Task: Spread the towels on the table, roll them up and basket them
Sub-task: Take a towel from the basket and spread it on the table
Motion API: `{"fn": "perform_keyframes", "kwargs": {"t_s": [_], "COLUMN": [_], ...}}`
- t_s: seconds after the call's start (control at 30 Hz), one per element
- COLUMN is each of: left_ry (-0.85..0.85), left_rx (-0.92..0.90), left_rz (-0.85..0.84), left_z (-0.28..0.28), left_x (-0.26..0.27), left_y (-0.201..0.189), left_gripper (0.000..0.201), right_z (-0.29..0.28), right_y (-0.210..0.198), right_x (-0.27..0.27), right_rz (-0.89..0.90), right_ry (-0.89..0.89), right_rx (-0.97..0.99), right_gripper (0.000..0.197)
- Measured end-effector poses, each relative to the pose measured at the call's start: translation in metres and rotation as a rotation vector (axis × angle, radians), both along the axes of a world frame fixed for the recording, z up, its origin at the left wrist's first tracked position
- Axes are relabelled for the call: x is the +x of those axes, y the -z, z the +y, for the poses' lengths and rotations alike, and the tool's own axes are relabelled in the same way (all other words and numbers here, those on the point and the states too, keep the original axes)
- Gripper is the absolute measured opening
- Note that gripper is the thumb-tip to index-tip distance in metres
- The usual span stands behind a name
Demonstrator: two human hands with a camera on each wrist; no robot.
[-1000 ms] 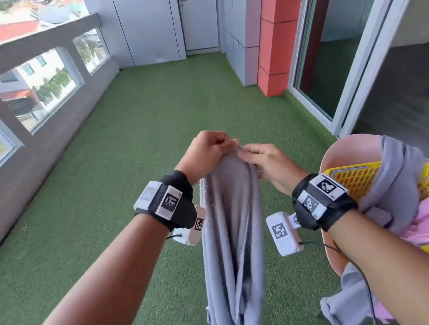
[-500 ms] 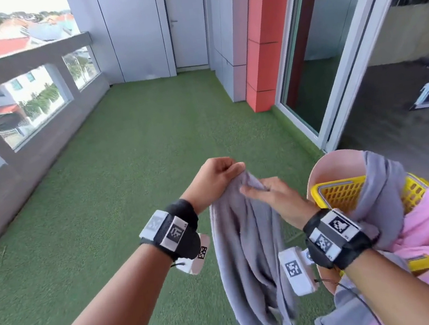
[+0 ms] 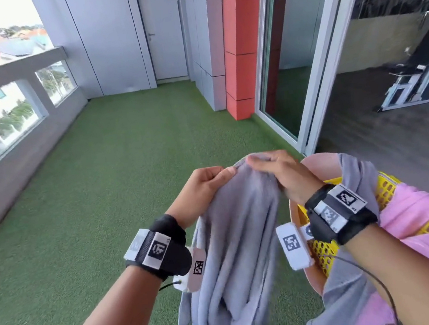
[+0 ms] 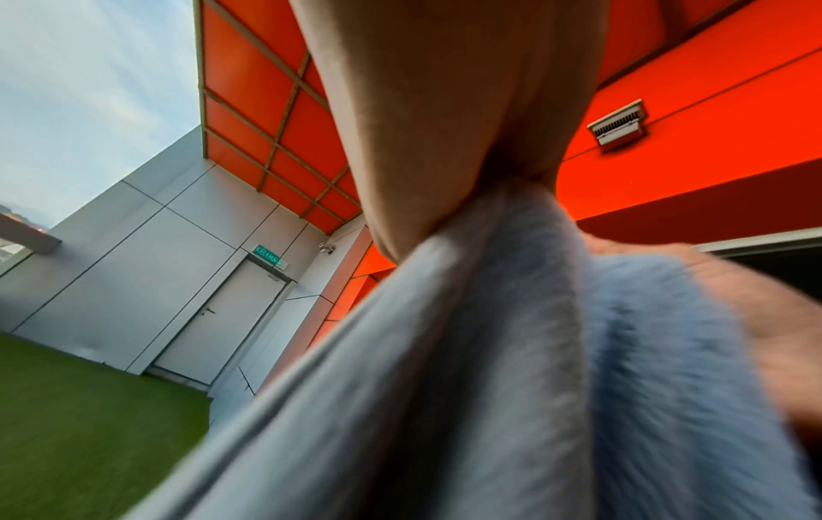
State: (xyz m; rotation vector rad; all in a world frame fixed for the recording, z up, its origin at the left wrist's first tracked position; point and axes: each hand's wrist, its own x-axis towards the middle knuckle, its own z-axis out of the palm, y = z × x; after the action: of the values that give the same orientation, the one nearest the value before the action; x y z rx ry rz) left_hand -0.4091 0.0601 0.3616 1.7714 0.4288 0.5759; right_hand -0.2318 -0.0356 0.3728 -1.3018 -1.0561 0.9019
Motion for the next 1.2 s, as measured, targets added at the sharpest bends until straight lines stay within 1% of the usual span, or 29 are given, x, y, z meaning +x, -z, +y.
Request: {"fn": "perform_keyframes", "kwargs": {"t_s": [0.03, 0.07, 0.1, 0.13, 0.2, 0.23, 0.27, 0.3, 0.33, 0.4, 0.43, 0.47, 0.5, 0.57, 0.6, 0.63, 0.7, 0.77, 0.8, 0.83, 0.87, 0.9, 0.93, 0.97, 1.0, 1.03, 1.07, 1.13, 1.2], "left_ry": [-0.012, -0.034, -0.057, -0.078, -0.090, -0.077, -0.063, -0.048, -0.035, -0.031, -0.037, -0.048, -0.060, -0.057, -0.037, -0.012, 0.033, 0.066, 0.067, 0.050, 0.016, -0.023, -0.051, -0.054, -0.036, 0.002, 0.043, 0.092, 0.059], "left_rx": [0.004, 0.008, 0.015, 0.020, 0.023, 0.032, 0.041, 0.047, 0.051, 0.050, 0.041, 0.032, 0.029, 0.029, 0.027, 0.026, 0.041, 0.047, 0.030, 0.010, -0.007, -0.017, -0.015, -0.001, 0.015, 0.030, 0.046, 0.087, 0.099], "left_rz": [-0.006, -0.012, -0.016, -0.024, -0.046, -0.057, -0.063, -0.054, -0.045, -0.031, -0.035, -0.045, -0.060, -0.090, -0.100, -0.100, -0.059, -0.009, -0.008, -0.029, -0.060, -0.089, -0.108, -0.114, -0.106, -0.084, -0.057, -0.014, -0.036], "left_z": [0.000, 0.002, 0.003, 0.004, 0.005, 0.005, 0.005, 0.004, 0.005, 0.008, 0.010, 0.012, 0.013, 0.014, 0.014, 0.014, 0.013, 0.016, 0.019, 0.021, 0.022, 0.022, 0.021, 0.018, 0.014, 0.008, 0.003, 0.000, 0.004], "left_x": [-0.003, -0.006, -0.008, -0.008, -0.003, 0.001, 0.004, 0.004, 0.002, -0.007, -0.011, -0.012, -0.011, -0.004, 0.000, 0.002, -0.002, -0.008, -0.010, -0.009, -0.005, -0.001, 0.004, 0.009, 0.013, 0.014, 0.015, 0.013, 0.012], "left_y": [0.001, 0.001, -0.001, -0.004, -0.013, -0.017, -0.019, -0.020, -0.018, -0.010, -0.008, -0.007, -0.010, -0.018, -0.022, -0.024, -0.023, -0.018, -0.015, -0.015, -0.016, -0.019, -0.021, -0.024, -0.025, -0.026, -0.026, -0.022, -0.018], "left_gripper": [0.060, 0.058, 0.057, 0.058, 0.058, 0.052, 0.044, 0.036, 0.033, 0.034, 0.034, 0.034, 0.034, 0.034, 0.033, 0.030, 0.024, 0.021, 0.021, 0.022, 0.024, 0.026, 0.030, 0.032, 0.032, 0.031, 0.032, 0.040, 0.043], "right_z": [-0.001, -0.001, 0.000, -0.001, -0.003, -0.004, -0.005, -0.005, -0.005, -0.006, -0.005, -0.005, -0.003, -0.002, -0.003, -0.004, -0.006, -0.010, -0.010, -0.009, -0.007, -0.006, -0.007, -0.006, -0.005, -0.004, -0.003, -0.005, -0.005], "right_y": [-0.006, -0.009, -0.008, -0.005, 0.007, 0.009, 0.007, 0.001, -0.005, -0.014, -0.013, -0.010, -0.003, 0.011, 0.011, 0.006, -0.011, -0.023, -0.022, -0.020, -0.013, -0.005, 0.000, 0.001, -0.001, -0.007, -0.013, -0.027, -0.030], "right_x": [0.011, 0.020, 0.023, 0.018, -0.008, -0.019, -0.025, -0.024, -0.017, 0.004, 0.012, 0.013, 0.007, -0.014, -0.022, -0.024, -0.011, 0.009, 0.016, 0.014, 0.008, -0.002, -0.013, -0.019, -0.021, -0.017, -0.009, 0.007, 0.016], "right_rz": [0.108, 0.169, 0.172, 0.137, 0.037, -0.047, -0.119, -0.132, -0.085, 0.094, 0.163, 0.187, 0.184, 0.064, -0.001, -0.030, 0.045, 0.212, 0.274, 0.279, 0.224, 0.131, 0.042, -0.030, -0.040, 0.001, 0.070, 0.225, 0.324], "right_ry": [0.077, 0.143, 0.167, 0.125, -0.081, -0.162, -0.187, -0.157, -0.091, 0.075, 0.120, 0.115, 0.063, -0.126, -0.171, -0.178, -0.067, 0.069, 0.085, 0.059, -0.001, -0.096, -0.174, -0.192, -0.154, -0.083, -0.006, 0.146, 0.223], "right_rx": [0.043, 0.069, 0.079, 0.076, -0.020, -0.069, -0.075, -0.034, 0.016, 0.105, 0.130, 0.129, 0.102, -0.020, -0.049, -0.031, 0.069, 0.142, 0.159, 0.141, 0.094, 0.028, -0.027, -0.043, -0.017, 0.027, 0.076, 0.176, 0.231], "right_gripper": [0.022, 0.017, 0.014, 0.015, 0.021, 0.024, 0.023, 0.018, 0.015, 0.012, 0.011, 0.012, 0.016, 0.025, 0.026, 0.023, 0.018, 0.015, 0.016, 0.018, 0.023, 0.028, 0.027, 0.022, 0.020, 0.021, 0.023, 0.018, 0.017]}}
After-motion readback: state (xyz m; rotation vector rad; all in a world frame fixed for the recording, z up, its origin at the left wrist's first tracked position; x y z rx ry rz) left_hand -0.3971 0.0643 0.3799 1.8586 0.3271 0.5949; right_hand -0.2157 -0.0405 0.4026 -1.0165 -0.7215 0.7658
